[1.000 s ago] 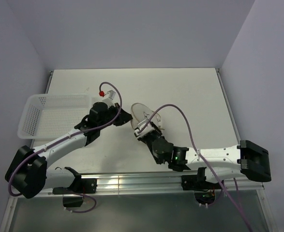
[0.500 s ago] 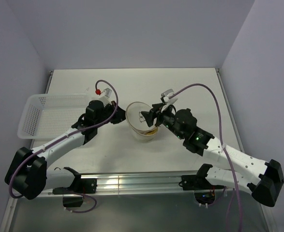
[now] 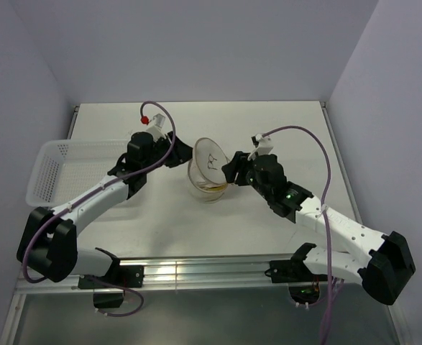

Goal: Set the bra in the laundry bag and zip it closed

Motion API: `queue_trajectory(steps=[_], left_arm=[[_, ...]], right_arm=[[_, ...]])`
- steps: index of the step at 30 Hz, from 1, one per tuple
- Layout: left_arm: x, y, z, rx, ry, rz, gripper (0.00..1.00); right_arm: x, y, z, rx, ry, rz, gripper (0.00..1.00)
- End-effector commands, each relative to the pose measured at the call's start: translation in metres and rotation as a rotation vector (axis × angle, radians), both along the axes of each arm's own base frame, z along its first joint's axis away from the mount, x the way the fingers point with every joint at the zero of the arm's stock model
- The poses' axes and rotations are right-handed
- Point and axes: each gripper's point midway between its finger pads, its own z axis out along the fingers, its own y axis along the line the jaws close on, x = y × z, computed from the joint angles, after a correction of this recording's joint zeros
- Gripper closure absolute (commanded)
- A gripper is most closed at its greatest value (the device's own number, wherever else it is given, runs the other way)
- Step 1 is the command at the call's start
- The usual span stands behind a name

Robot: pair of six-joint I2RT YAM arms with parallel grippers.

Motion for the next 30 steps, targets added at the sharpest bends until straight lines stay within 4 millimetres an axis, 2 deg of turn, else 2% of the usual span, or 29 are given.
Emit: queue_trajectory(steps=[1,3,4,5,6,10,12,13,15,17,19,24,25,28,30], left_arm=[[0.015,-0.005,0.027,-0.018,-0.058,-0.013,0.51],[0.018,-0.002,0.029,-0.013,-0.053,0.006,0.41],[0.019,0.001,0.028,0.000,-0.046,0.020,0.31],[0.022,0.003,0.029,0.016,-0.046,0.033,0.26],[0.023,0.010,0.022,0.044,-0.023,0.065,0.20],[0.021,0.030,0.014,0.079,0.003,0.151,0.13],[0.015,0.042,0.008,0.093,0.008,0.203,0.12],[0.011,0.049,-0.001,0.107,0.025,0.222,0.12],[0.005,0.059,0.006,0.099,0.001,0.261,0.13],[-0.004,0.071,0.006,0.100,-0.007,0.299,0.13],[-0.004,0.086,0.003,0.115,-0.011,0.362,0.14],[-0.017,0.107,-0.001,0.198,-0.004,0.410,0.17],[-0.021,0.105,-0.004,0.196,0.002,0.393,0.18],[-0.040,0.080,-0.007,0.113,0.038,0.255,0.20],[-0.055,0.061,-0.020,0.065,0.098,0.168,0.23]], right_arm=[[0.008,-0.012,-0.011,0.085,0.079,-0.142,0.40],[0.010,-0.015,-0.014,0.119,0.086,-0.173,0.36],[0.011,-0.017,-0.016,0.156,0.092,-0.191,0.35],[0.011,-0.016,-0.014,0.185,0.090,-0.191,0.33],[0.011,-0.013,-0.013,0.223,0.091,-0.184,0.32],[0.011,0.000,-0.014,0.298,0.116,-0.149,0.31],[0.013,0.006,-0.013,0.323,0.113,-0.136,0.30],[0.013,0.006,-0.015,0.325,0.116,-0.140,0.30],[0.016,0.005,-0.015,0.323,0.114,-0.153,0.30],[0.017,0.004,-0.015,0.323,0.109,-0.159,0.30],[0.018,0.004,-0.016,0.326,0.112,-0.165,0.30],[0.022,-0.002,-0.026,0.304,0.122,-0.206,0.29],[0.024,-0.003,-0.026,0.302,0.123,-0.212,0.28],[0.026,-0.002,-0.030,0.288,0.135,-0.218,0.28],[0.026,0.002,-0.032,0.282,0.147,-0.206,0.28]])
